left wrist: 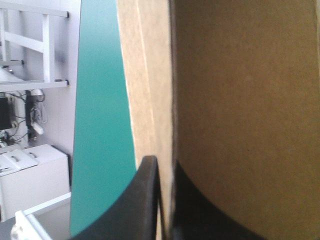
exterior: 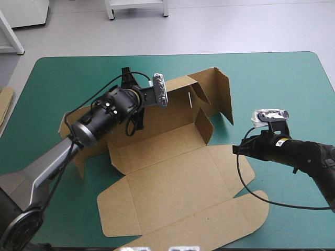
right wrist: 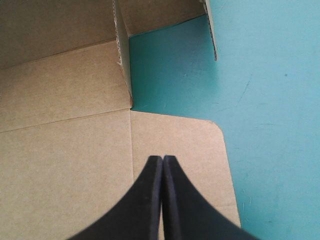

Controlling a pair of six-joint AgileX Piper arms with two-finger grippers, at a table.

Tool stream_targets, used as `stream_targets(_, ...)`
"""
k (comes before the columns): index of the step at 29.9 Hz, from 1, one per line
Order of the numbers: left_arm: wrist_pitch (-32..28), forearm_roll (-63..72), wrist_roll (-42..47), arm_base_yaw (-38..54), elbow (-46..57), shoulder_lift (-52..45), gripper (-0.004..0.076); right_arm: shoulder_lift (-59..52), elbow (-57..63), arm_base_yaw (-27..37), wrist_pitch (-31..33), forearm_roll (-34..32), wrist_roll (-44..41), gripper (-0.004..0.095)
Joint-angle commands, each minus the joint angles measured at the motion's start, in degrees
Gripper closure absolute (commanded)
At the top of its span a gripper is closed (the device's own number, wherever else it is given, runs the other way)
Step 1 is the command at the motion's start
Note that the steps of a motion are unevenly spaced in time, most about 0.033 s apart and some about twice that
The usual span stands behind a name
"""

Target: Fold the box

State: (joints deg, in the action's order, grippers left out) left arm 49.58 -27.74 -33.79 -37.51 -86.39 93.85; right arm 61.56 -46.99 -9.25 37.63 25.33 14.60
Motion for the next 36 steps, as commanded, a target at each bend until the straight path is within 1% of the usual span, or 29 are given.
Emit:
stream_targets(1,0.1,-5.4,9.3,-4.4,2.3,-1.9,0.0733,-1.5,-2.1,0.0,-1.8,1.3,0.6,0.0927)
stream_targets(3,0.5,-7.4,11.7,-6.0,2.7,-2.0,0.0732,-1.5,-2.1,0.0,-1.1,1.5,0.6,0.0927)
stream_targets(8,1.5,-7.1,12.1,-8.0,3.7,-3.0,0.0733,-2.3,-2.1,-0.1,-0.4,4.3,3.5,0.0925)
stream_targets(16,1.3,-6.9,12.6,-8.3,11.7,-6.7,0.0733,-2.4,-4.6,-0.3,0.3,5.4,4.2,0.0925)
stream_targets(21,0.4,-6.4,14.6,-8.4,13.7,-8.1,0.0733,1.8,-12.3,-0.3,2.2,5.5,4.2,0.0925)
stream_targets(27,-0.8,-6.3,14.8,-10.1,17.5,-8.1,0.0733,9.9,-23.4,-0.3,4.7,5.6,4.2,0.0925)
stream_targets(31,-1.2,-8.3,17.9,-10.1,17.8,-8.1,0.0732,15.1,-31.7,-0.3,6.6,5.9,4.2,0.0925)
stream_targets(36,-1.9,-9.1,18.6,-10.1,17.8,-8.1,0.0733,22.9,-42.8,-0.3,9.8,6.6,3.1,0.0925)
